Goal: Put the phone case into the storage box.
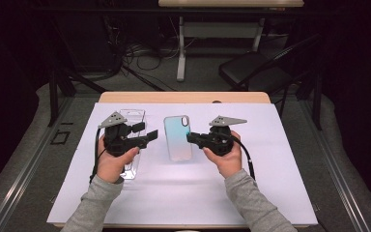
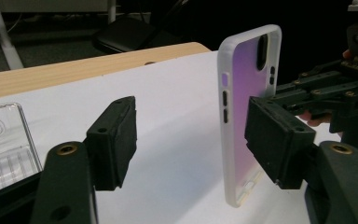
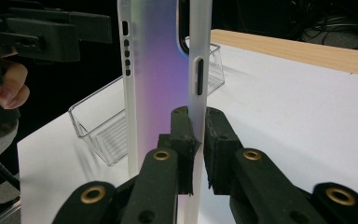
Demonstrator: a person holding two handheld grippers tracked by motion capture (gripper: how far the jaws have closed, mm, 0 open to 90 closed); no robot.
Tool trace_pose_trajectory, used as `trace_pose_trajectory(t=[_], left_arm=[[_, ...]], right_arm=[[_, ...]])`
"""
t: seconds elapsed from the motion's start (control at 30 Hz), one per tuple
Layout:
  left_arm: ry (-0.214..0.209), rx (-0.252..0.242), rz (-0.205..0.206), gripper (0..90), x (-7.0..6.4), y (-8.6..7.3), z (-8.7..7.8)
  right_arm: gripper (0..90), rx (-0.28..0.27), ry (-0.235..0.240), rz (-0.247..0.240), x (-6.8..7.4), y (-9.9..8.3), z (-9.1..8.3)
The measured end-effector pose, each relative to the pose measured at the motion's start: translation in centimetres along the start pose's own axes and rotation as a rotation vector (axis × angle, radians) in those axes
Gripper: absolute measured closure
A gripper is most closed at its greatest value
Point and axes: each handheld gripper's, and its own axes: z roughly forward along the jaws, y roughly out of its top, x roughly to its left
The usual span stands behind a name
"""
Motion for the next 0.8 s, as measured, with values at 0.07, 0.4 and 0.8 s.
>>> trace_pose_trajectory(t=[0.07,0.4,0.8], left_arm=[[0.001,0.0,-0.003,30.5,0.0,0.0,0.0],[0.004,-0.014,0.018,25.0,-0.4,0.0,0.1],[0.023,-0.017,0.019,31.2,-0.8,0.0,0.1]], right_arm=[[83.2,-0.002,-0.012,-0.002,0.2,-0.1,0.2],[83.3,-0.011,-0.036,0.001,1.0,-0.9,0.9],[83.2,-0.035,-0.058,0.012,1.7,-1.2,1.1]])
